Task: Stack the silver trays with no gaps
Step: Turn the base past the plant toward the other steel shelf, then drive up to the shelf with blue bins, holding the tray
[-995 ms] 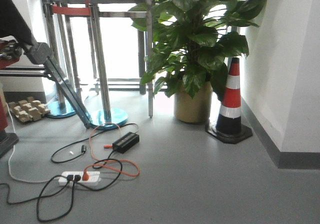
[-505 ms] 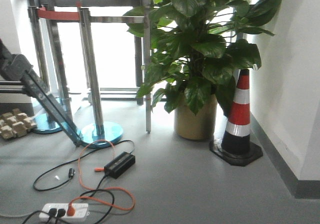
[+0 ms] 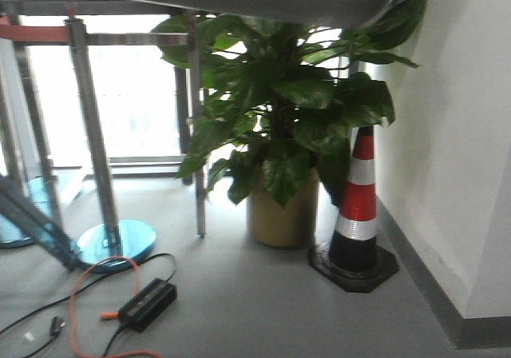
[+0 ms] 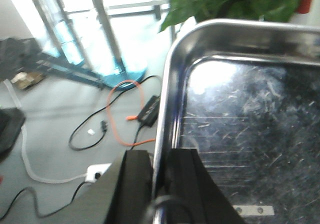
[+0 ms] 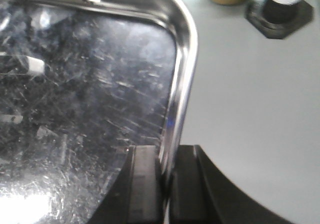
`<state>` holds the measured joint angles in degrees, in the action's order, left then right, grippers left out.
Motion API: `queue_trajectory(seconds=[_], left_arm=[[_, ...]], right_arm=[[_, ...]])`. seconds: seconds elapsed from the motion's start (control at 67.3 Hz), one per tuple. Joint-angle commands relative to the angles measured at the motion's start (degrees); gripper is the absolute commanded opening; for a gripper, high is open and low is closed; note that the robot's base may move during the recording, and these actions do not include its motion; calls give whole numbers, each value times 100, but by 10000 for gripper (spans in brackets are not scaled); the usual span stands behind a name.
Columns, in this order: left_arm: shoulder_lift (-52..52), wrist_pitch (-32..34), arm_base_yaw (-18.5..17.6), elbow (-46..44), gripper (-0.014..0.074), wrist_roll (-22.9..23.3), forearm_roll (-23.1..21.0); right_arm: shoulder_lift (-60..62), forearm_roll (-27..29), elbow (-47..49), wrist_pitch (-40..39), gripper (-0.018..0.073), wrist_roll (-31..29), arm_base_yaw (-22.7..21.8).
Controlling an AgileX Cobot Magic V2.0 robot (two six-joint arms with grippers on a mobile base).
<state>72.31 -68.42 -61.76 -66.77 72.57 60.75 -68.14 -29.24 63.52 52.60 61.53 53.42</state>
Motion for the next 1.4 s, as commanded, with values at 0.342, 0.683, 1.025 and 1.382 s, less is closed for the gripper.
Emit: queue_trajectory(seconds=[0.342, 0.683, 1.025, 1.382], left_arm=[[56, 686, -120, -23, -16, 7, 8], [56, 686, -120, -23, -16, 7, 8], [56, 686, -120, -23, -16, 7, 8], [56, 686, -120, -23, -16, 7, 8]], right_arm=[[13, 42, 86, -2778, -16, -57, 102], [13, 42, 86, -2778, -16, -57, 102], [13, 42, 86, -2778, -16, -57, 102], [13, 42, 86, -2778, -16, -57, 102]])
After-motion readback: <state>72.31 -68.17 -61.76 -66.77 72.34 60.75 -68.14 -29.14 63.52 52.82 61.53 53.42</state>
